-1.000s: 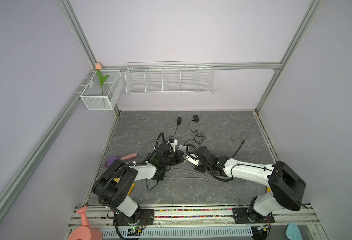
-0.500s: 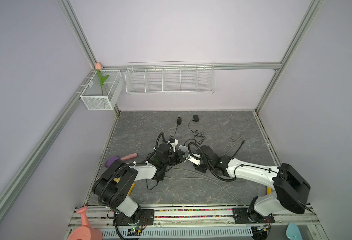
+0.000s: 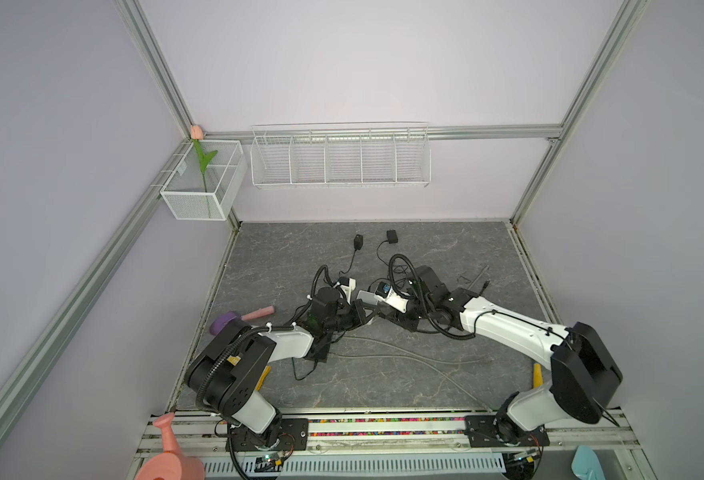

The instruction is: Insert the plug into the switch port

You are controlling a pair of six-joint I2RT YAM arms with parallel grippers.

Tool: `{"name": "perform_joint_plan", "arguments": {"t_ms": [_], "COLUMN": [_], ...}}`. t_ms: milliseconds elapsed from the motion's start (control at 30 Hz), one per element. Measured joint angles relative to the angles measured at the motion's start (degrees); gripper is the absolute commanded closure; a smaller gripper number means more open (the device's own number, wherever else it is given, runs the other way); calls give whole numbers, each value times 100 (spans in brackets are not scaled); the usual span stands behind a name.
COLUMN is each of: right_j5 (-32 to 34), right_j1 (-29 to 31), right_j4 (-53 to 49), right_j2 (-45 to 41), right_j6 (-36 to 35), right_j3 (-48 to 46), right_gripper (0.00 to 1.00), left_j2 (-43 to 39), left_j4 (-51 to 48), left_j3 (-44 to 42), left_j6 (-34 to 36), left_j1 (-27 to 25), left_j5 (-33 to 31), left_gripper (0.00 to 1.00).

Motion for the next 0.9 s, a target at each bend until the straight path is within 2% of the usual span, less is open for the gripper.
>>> {"name": "perform_joint_plan", "arguments": {"t_ms": [133, 667, 900], "right_j5": [-35, -15, -24], "right_j1": [0, -24, -33], "right_j4": [-107, -114, -107], "right_j2": [166, 481, 555], "right_j6": [-9, -127, -144], "right_j3": [11, 87, 120], "right_gripper": [69, 70, 88], "left_j2": [0, 0, 0], "left_j4": [0, -15, -22], "left_j3": [0, 0, 0], "left_j6": [20, 42, 42], "left_j1": [0, 0, 0], "left_j5": [0, 0, -2], "left_gripper": [100, 100, 100]}}
